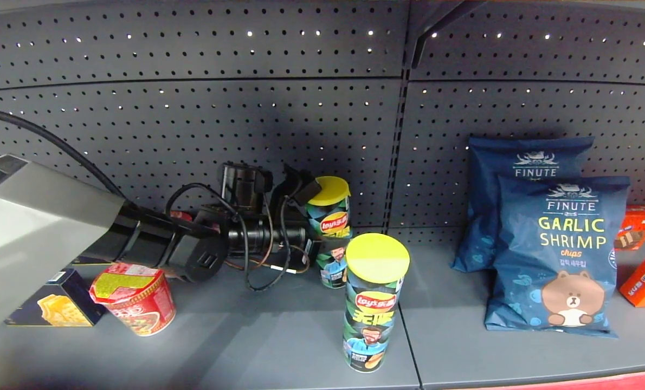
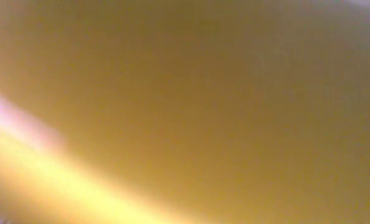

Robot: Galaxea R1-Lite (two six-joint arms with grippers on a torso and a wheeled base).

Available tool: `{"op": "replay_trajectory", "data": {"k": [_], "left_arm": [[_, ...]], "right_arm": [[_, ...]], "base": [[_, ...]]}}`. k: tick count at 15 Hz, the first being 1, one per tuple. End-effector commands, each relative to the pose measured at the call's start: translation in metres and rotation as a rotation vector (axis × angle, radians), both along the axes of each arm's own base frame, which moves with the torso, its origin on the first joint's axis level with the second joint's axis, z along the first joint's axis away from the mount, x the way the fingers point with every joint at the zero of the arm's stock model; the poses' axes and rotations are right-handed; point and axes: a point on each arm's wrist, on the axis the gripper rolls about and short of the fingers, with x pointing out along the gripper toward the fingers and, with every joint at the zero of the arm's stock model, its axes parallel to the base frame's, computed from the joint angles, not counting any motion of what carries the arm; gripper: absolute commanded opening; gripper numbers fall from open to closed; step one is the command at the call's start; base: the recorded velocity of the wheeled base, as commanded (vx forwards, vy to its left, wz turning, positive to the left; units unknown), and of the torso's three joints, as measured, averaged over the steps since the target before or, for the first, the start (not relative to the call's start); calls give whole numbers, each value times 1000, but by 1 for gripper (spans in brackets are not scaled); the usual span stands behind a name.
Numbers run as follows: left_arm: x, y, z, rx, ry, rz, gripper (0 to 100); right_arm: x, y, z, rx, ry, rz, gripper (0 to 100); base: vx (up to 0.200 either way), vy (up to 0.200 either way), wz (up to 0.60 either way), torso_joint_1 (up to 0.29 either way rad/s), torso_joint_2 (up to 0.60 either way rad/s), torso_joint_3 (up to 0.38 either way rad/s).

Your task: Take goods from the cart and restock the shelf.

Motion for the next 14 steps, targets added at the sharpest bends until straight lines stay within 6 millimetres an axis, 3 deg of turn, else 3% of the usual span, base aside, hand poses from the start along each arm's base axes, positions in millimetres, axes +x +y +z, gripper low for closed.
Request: {"op": "replay_trajectory", "data": {"k": [1, 6, 13, 14], "left_arm": [[5, 0, -2, 24, -7, -6, 0], [13, -5, 2, 26, -16, -13, 0], [16, -9, -7, 41, -8, -23, 0], [16, -9, -8, 45, -13, -25, 100]], "right_arm": [[0, 0, 0, 0, 2, 1, 100], [0, 0, 0, 0, 0, 1, 100], [0, 0, 0, 0, 2, 1, 100], [0, 0, 0, 0, 2, 1, 100]], "base": [[0, 0, 0, 0, 0, 0], [0, 0, 0, 0, 0, 0], [0, 0, 0, 0, 0, 0], [0, 0, 0, 0, 0, 0]]}}
